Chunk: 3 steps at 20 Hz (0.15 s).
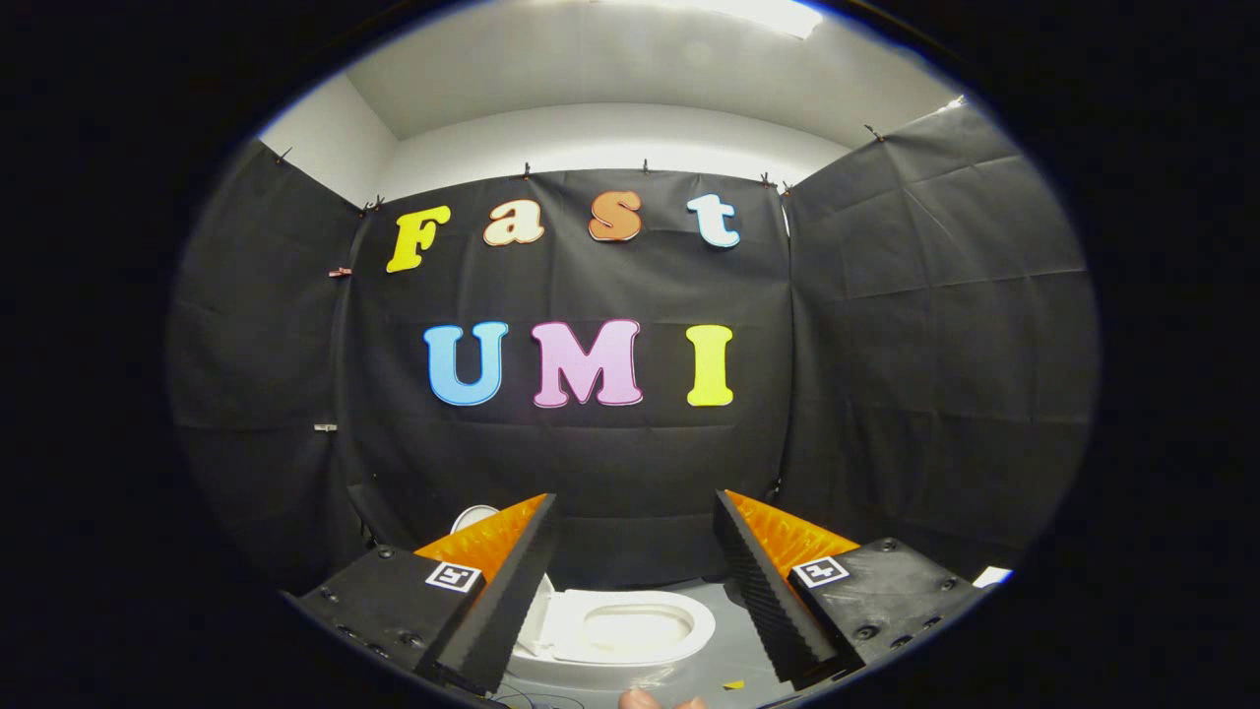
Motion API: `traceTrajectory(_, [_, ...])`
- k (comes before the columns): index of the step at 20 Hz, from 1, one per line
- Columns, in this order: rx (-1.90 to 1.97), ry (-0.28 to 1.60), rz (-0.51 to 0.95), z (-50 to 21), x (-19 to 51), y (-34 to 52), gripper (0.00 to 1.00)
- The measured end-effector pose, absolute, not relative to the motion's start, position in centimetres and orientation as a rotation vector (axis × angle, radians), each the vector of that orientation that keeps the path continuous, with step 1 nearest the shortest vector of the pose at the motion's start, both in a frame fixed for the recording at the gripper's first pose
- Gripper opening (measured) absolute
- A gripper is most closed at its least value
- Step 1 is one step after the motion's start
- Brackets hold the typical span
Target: Open the toilet lid.
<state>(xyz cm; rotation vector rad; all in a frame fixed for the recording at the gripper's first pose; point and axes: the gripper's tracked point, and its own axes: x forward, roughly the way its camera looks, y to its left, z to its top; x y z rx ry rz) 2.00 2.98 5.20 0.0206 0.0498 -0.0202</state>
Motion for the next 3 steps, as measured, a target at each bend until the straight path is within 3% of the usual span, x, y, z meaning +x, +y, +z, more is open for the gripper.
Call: traceTrajectory(3, [0.02, 0.051, -0.019, 5.16, 1.93, 2.99, 0.99])
